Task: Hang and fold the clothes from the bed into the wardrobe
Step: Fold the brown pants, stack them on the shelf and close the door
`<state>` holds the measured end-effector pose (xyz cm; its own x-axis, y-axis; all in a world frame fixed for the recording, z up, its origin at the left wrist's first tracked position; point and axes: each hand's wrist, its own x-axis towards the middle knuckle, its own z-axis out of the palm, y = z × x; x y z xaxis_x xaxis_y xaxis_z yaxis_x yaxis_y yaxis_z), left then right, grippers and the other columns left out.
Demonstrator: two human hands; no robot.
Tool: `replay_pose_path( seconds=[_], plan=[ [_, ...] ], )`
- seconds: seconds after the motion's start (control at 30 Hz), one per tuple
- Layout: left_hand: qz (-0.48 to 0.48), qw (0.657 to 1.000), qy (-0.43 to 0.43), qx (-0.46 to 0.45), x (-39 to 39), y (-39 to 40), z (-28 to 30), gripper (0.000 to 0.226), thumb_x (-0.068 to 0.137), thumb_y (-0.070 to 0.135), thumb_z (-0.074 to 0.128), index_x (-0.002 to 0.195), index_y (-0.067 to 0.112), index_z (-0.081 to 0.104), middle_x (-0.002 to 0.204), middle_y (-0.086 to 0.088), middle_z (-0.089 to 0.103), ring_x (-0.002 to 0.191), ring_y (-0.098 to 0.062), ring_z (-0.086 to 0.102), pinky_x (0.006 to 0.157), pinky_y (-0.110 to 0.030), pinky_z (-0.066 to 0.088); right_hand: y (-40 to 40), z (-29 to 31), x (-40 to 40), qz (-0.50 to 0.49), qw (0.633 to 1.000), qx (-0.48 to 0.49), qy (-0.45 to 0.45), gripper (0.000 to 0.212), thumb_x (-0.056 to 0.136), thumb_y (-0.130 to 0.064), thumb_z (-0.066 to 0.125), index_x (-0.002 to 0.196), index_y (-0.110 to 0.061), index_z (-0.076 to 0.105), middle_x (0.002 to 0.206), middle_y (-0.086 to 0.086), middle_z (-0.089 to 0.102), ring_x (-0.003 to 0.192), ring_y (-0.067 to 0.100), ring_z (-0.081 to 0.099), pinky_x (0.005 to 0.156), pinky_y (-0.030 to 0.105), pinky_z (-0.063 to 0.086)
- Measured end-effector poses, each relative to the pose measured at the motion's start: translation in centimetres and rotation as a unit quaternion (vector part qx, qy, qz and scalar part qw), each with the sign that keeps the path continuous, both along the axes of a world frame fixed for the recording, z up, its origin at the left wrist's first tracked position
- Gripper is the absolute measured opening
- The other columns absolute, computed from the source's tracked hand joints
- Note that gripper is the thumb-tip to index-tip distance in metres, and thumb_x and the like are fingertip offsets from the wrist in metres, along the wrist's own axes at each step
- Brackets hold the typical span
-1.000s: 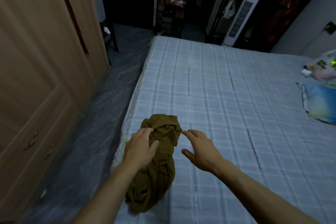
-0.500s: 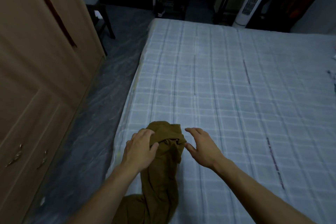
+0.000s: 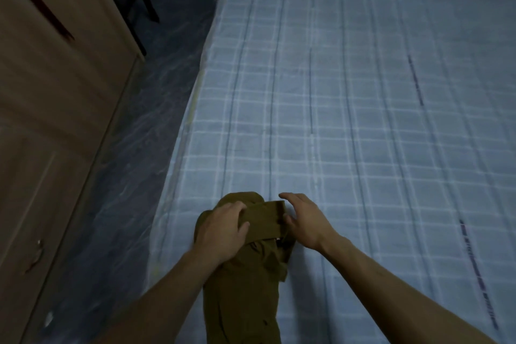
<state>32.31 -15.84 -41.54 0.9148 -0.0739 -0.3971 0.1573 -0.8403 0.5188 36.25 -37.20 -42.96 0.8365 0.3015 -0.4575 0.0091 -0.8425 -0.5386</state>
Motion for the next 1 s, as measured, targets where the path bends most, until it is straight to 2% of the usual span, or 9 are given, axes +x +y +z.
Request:
replay_pose_path(
  seconds=[0.17, 0.33, 0.43, 0.6, 0.7, 0.77, 0.83, 0.93, 1.0],
  plan=[
    [-0.032, 0.999, 0.018, 0.028, 1.5, -0.6, -2.6, 0.047, 0.091, 0.034, 0.061, 0.136, 0.028, 0.047, 0.131, 0.004, 0.051, 0.122, -0.016, 0.048, 0.099, -0.032, 0.04, 0.9, -3.0, 2.0, 0.04, 0.997, -0.012, 0.065, 0.036, 0.092, -0.021, 0.059, 0.128, -0.02, 0.054, 0.122, 0.005, 0.057, 0.111, 0.021, 0.055, 0.099, 0.032, 0.045],
    [-0.032, 0.999, 0.0, 0.019, 1.2, -0.9, -2.9, 0.025, 0.086, 0.025, 0.067, 0.109, 0.03, 0.058, 0.115, 0.007, 0.048, 0.104, -0.012, 0.052, 0.09, -0.031, 0.047, 0.8, -3.5, 1.3, -0.003, 0.998, 0.01, 0.058, 0.009, 0.087, -0.012, 0.063, 0.093, -0.018, 0.061, 0.093, 0.0, 0.065, 0.086, 0.016, 0.062, 0.079, 0.031, 0.054],
    [-0.028, 0.999, -0.028, 0.017, 0.6, -0.9, -2.7, 0.013, 0.086, 0.021, 0.066, 0.091, 0.029, 0.057, 0.102, 0.01, 0.049, 0.092, -0.009, 0.052, 0.079, -0.026, 0.046, 0.4, -2.8, 0.4, -0.027, 0.999, 0.032, 0.025, 0.006, 0.089, -0.01, 0.06, 0.089, -0.016, 0.063, 0.088, -0.002, 0.066, 0.081, 0.013, 0.062, 0.075, 0.029, 0.055],
    [-0.047, 0.996, -0.075, -0.01, -0.4, -0.5, -1.5, 0.016, 0.083, 0.022, 0.069, 0.088, 0.03, 0.056, 0.087, 0.014, 0.049, 0.08, -0.005, 0.047, 0.068, -0.022, 0.032, -0.4, -0.4, -1.2, -0.06, 0.995, 0.08, -0.021, 0.011, 0.09, -0.006, 0.055, 0.086, -0.015, 0.06, 0.081, -0.001, 0.065, 0.073, 0.014, 0.062, 0.067, 0.032, 0.055],
    [-0.054, 0.994, -0.062, -0.072, -1.4, -0.4, -0.6, 0.015, 0.084, 0.03, 0.071, 0.087, 0.032, 0.057, 0.081, 0.019, 0.053, 0.074, -0.001, 0.051, 0.068, -0.022, 0.041, -1.3, 1.2, -2.3, -0.081, 0.989, 0.107, -0.055, 0.014, 0.09, -0.003, 0.055, 0.084, -0.015, 0.059, 0.078, -0.002, 0.064, 0.07, 0.014, 0.061, 0.065, 0.03, 0.053],
    [-0.027, 0.993, -0.096, -0.06, -1.9, 0.0, -0.5, 0.009, 0.089, 0.031, 0.065, 0.096, 0.029, 0.061, 0.093, 0.013, 0.06, 0.084, -0.003, 0.054, 0.077, -0.027, 0.047, -2.0, 2.1, -3.0, -0.081, 0.989, 0.11, -0.056, 0.015, 0.091, -0.002, 0.054, 0.085, -0.015, 0.061, 0.079, -0.003, 0.065, 0.072, 0.013, 0.062, 0.067, 0.031, 0.054],
    [-0.001, 0.996, -0.087, 0.033, -1.8, 0.9, -1.4, 0.028, 0.092, 0.027, 0.058, 0.12, 0.025, 0.059, 0.12, 0.003, 0.059, 0.109, -0.018, 0.052, 0.092, -0.037, 0.046, -2.8, 2.4, -3.6, -0.065, 0.993, 0.09, -0.045, 0.018, 0.092, -0.001, 0.053, 0.089, -0.014, 0.065, 0.085, -0.001, 0.067, 0.079, 0.014, 0.063, 0.073, 0.031, 0.053],
    [0.019, 0.991, 0.071, 0.114, -1.7, 2.3, -3.0, 0.057, 0.093, 0.027, 0.054, 0.147, 0.025, 0.036, 0.144, -0.008, 0.042, 0.127, -0.031, 0.042, 0.104, -0.046, 0.041, -4.2, 2.3, -4.6, -0.062, 0.996, 0.043, -0.044, 0.021, 0.091, -0.001, 0.051, 0.09, -0.013, 0.068, 0.086, 0.001, 0.065, 0.08, 0.014, 0.061, 0.073, 0.026, 0.05],
    [0.027, 0.99, 0.125, 0.065, -1.9, 2.5, -4.0, 0.054, 0.092, 0.028, 0.058, 0.142, 0.023, 0.04, 0.136, -0.013, 0.049, 0.122, -0.032, 0.049, 0.1, -0.043, 0.044, -5.2, 2.3, -5.2, -0.083, 0.995, 0.026, -0.049, 0.021, 0.091, 0.0, 0.052, 0.089, -0.012, 0.069, 0.085, 0.002, 0.065, 0.078, 0.015, 0.059, 0.07, 0.025, 0.048]
  ],
)
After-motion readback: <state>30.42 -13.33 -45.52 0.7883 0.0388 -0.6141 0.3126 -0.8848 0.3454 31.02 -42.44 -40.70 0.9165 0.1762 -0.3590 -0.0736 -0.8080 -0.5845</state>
